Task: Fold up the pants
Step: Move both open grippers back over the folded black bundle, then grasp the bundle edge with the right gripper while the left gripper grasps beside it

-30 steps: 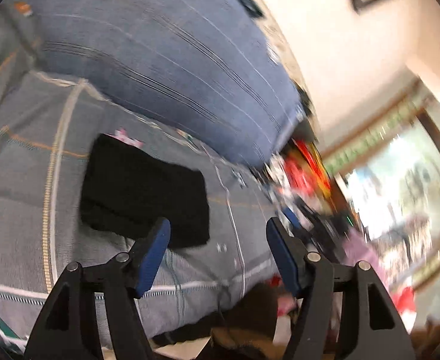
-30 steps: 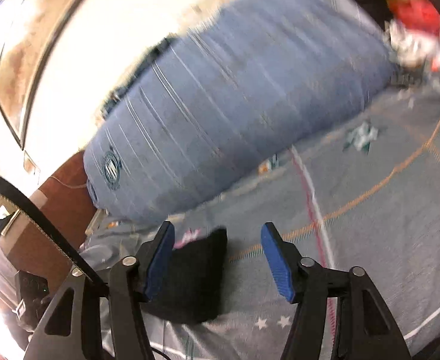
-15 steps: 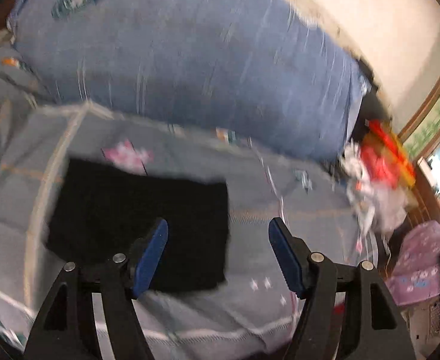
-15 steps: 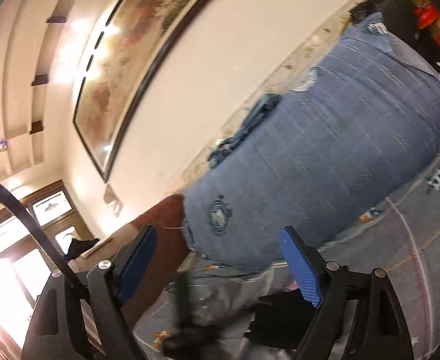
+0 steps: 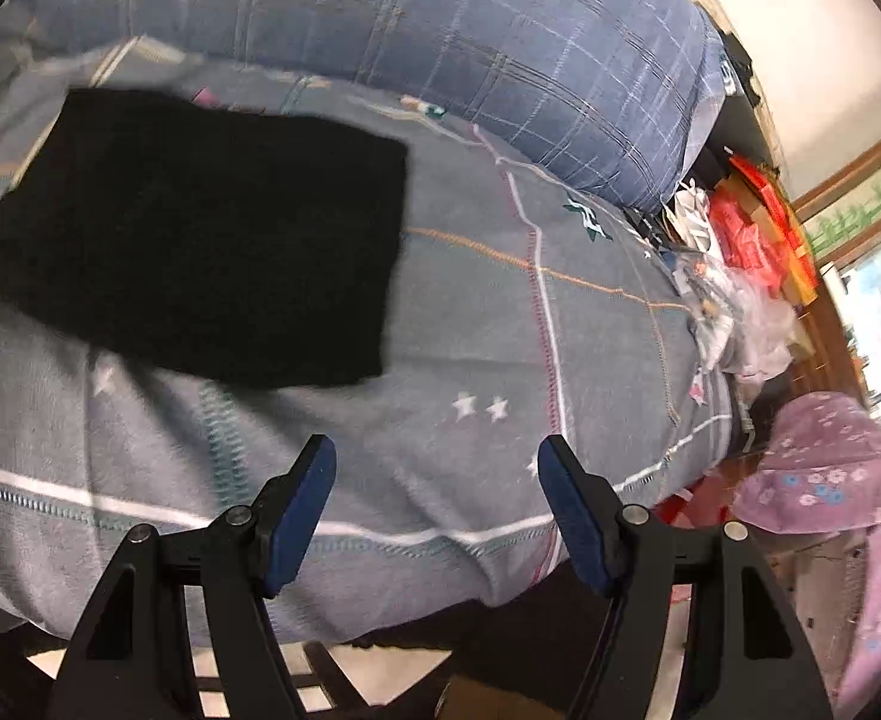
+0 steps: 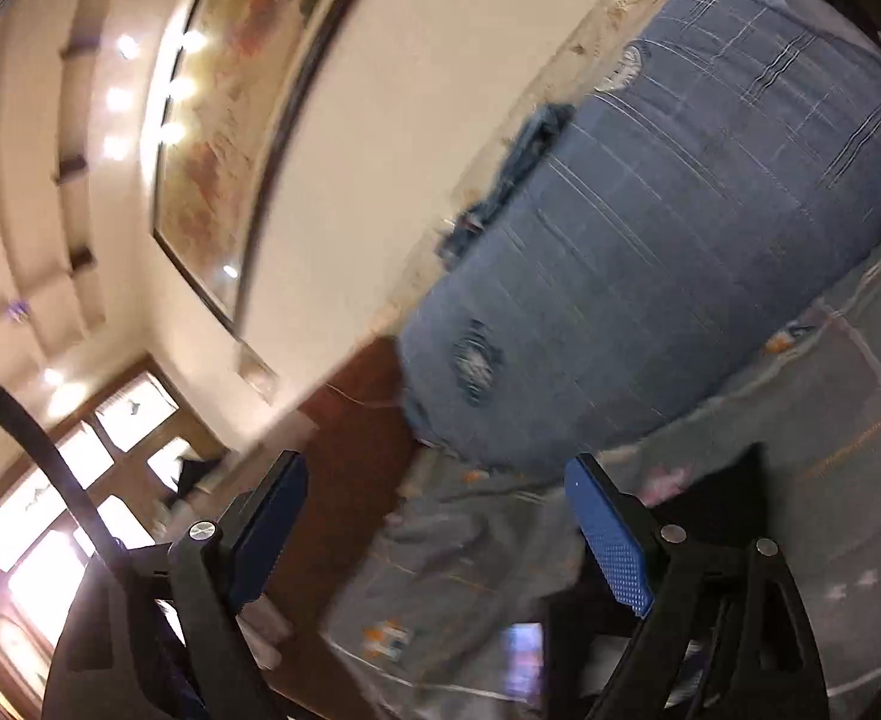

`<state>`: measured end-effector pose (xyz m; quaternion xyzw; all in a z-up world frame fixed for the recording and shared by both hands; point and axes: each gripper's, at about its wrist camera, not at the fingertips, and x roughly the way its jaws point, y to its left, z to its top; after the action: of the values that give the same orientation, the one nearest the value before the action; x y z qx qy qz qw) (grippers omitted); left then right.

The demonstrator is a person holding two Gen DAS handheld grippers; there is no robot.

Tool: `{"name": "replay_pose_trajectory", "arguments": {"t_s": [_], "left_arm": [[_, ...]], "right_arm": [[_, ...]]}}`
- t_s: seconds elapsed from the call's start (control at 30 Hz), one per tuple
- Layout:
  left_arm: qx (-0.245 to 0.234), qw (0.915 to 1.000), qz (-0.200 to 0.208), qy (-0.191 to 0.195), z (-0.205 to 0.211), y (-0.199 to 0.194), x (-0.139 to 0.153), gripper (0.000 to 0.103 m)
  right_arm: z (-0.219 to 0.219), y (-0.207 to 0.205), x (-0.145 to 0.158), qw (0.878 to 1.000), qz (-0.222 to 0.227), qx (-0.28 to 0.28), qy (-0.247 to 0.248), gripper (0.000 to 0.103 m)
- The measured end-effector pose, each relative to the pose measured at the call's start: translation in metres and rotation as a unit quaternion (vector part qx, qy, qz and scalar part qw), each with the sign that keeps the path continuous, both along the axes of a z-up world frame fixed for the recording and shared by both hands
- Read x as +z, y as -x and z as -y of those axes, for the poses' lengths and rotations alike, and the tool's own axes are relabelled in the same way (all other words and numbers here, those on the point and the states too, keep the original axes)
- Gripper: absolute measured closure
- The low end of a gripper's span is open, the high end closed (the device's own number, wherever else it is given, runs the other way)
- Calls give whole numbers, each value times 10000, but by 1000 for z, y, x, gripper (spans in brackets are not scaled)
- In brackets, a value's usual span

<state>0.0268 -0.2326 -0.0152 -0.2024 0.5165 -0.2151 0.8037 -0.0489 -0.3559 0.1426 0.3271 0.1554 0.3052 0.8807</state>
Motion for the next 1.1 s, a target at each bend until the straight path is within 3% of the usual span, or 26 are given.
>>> {"name": "replay_pose_trajectory", "arguments": {"t_s": [0.1, 0.17, 0.27, 0.33, 0.4, 0.57, 0.7, 1.0, 1.1], "left_arm": [[145, 9998, 78, 59, -46, -1, -6, 35], [356, 9991, 246, -23, -80, -3, -6, 35], [811, 9959, 375, -149, -131, -21, -10, 35], [1113, 9927, 368, -281, -161, -39, -13, 35], [1182, 9916, 356, -374, -176, -56, -16, 34], [1059, 9943, 50, -81, -192, -106, -38, 34], [831, 9964, 65, 172, -186, -129, -47, 34], [702, 9971, 35, 298, -177, -149, -60, 27], [646, 9976, 78, 254, -175, -149, -60, 26]], "right_arm": [[6, -13, -11, 9930, -334, -416, 1058, 10], [14, -31, -31, 9799, -789, -613, 1726, 10], [28, -63, -66, 9622, -1548, -673, 2136, 10], [39, -88, -90, 9566, -2084, -568, 1956, 11], [46, -108, -113, 9566, -2420, -410, 1567, 19], [35, -145, -147, 9457, -2746, -196, 1731, 42], [22, -163, -160, 9408, -2824, -23, 1874, 43], [18, -172, -170, 9312, -2932, -169, 2157, 36], [13, -178, -180, 9326, -3034, -32, 1955, 35]]}}
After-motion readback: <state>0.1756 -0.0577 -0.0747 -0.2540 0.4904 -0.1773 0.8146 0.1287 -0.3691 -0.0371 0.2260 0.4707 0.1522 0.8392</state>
